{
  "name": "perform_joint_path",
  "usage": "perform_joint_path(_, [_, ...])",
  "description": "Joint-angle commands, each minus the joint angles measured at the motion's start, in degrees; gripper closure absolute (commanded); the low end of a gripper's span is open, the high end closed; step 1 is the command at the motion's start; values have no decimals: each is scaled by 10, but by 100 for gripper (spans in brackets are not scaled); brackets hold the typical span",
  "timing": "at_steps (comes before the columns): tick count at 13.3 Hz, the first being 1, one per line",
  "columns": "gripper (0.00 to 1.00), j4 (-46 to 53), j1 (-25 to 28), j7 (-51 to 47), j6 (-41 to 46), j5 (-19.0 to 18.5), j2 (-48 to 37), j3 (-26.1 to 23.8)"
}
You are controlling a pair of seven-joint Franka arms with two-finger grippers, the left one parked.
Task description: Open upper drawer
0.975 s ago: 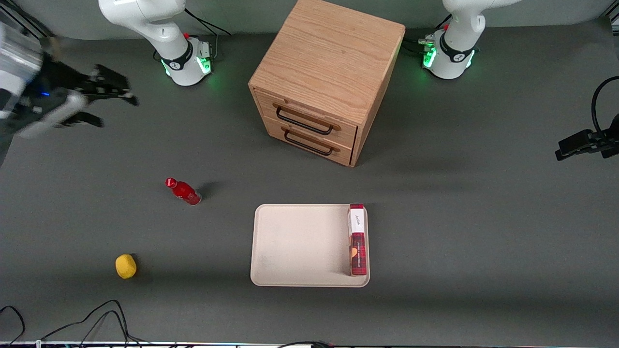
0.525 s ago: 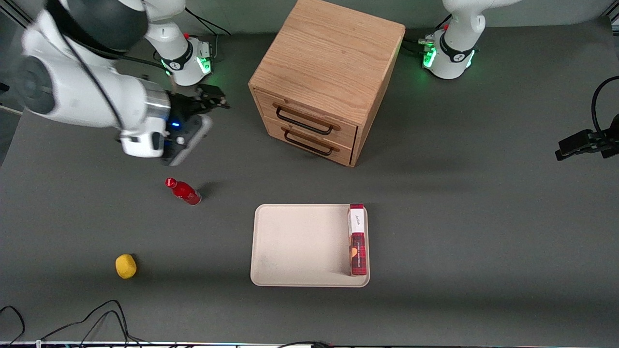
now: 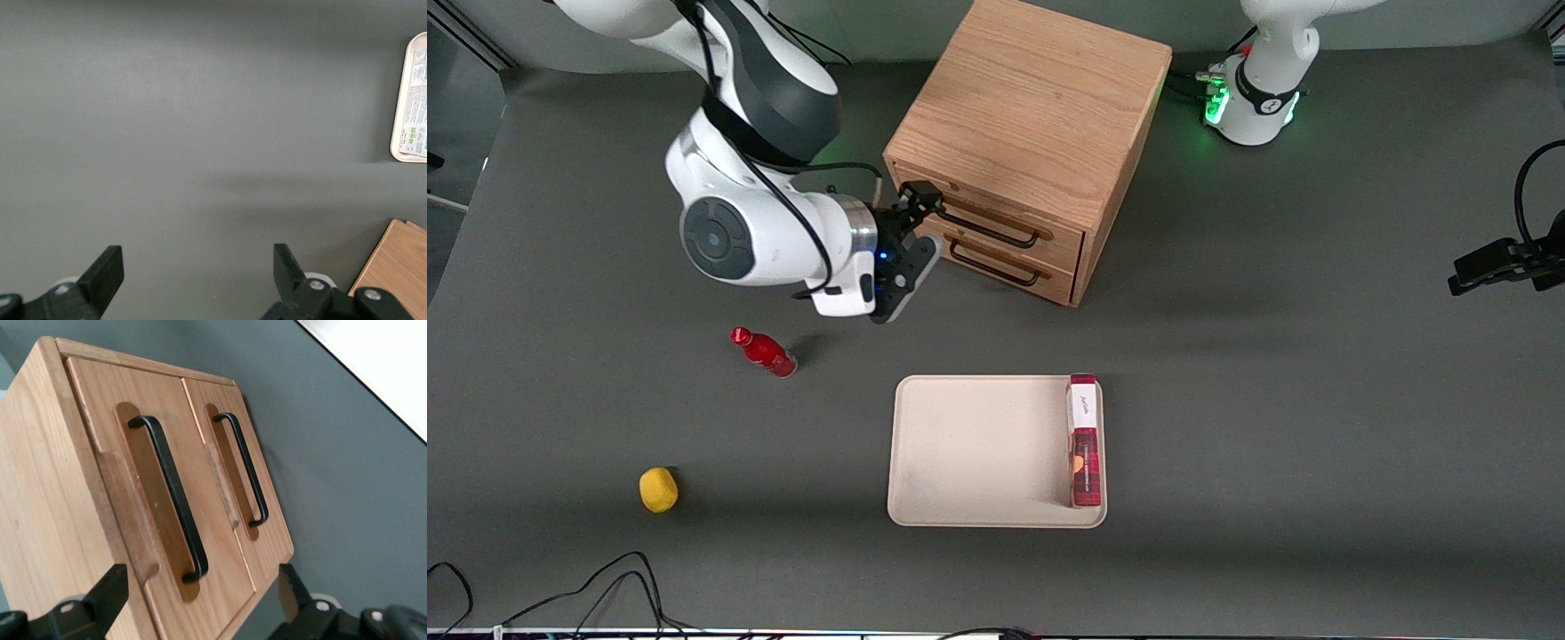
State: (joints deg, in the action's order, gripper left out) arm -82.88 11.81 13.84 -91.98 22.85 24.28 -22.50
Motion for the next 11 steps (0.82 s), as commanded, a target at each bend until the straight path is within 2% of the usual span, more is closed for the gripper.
perform_joint_path(1, [0,18,9,9,-21,-30,34,-19])
perform_joint_path(3, [0,1,10,8,-51,-46,43,-32])
perform_joint_path(11, [0,-48,18,3,-106,-52,42,-41])
